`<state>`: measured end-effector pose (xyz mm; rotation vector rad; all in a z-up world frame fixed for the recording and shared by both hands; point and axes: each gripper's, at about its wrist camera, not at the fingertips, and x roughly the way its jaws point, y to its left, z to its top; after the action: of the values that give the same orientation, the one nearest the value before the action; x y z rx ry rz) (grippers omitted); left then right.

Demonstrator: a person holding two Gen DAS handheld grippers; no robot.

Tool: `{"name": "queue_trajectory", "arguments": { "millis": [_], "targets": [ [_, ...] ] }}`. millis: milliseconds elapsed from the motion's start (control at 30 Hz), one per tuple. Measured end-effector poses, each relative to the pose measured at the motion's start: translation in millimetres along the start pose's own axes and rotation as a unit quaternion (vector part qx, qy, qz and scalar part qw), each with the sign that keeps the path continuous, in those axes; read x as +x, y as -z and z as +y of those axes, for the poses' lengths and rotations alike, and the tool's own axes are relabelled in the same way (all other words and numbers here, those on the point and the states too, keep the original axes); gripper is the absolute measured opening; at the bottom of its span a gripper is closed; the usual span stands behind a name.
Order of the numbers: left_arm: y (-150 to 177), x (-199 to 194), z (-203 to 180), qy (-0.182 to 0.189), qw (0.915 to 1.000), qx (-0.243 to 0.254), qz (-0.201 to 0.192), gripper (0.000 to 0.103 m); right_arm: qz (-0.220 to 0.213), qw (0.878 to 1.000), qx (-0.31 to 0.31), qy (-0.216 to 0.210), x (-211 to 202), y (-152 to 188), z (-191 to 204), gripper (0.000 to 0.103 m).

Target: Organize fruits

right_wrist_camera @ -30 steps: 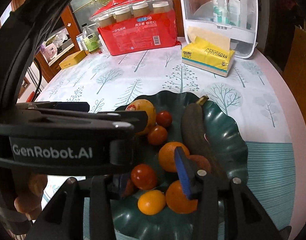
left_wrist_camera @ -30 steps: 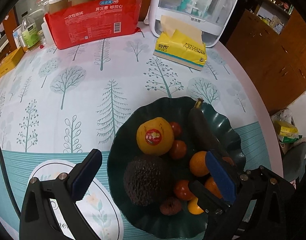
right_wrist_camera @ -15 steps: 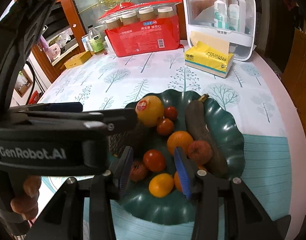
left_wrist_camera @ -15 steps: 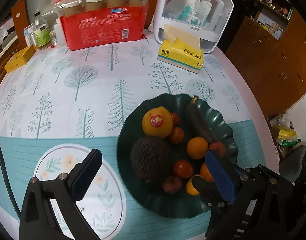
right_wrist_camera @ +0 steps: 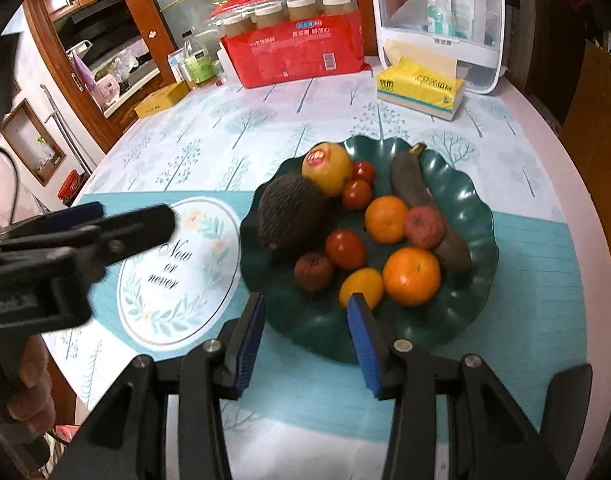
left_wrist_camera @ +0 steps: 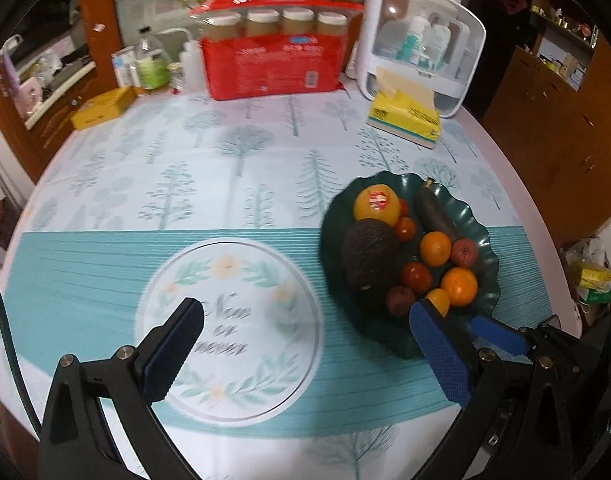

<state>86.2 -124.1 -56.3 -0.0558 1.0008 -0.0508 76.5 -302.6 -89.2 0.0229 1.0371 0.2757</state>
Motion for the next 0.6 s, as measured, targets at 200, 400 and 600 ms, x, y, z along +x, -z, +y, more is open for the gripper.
{"name": "queue_trajectory", "arguments": {
  "millis": [200,400,600],
  "targets": [
    [6,-41,18,-0.035,0.9991,-0.008,-0.023,0.102,0.007,1.000,0.028,-0.005,-23,1,12,0.043],
    [9,-70,28,-0.055,0.9977,-0.001,-0.039,0.102,-0.040,0.999,0.017,0.015,-62,-10,36,0.048],
    [15,-89,35,-0.058,0.9971,0.005,-0.049,0.102,-0.068,0.997,0.024,0.034,-90,-15,52,0.061]
  ]
}}
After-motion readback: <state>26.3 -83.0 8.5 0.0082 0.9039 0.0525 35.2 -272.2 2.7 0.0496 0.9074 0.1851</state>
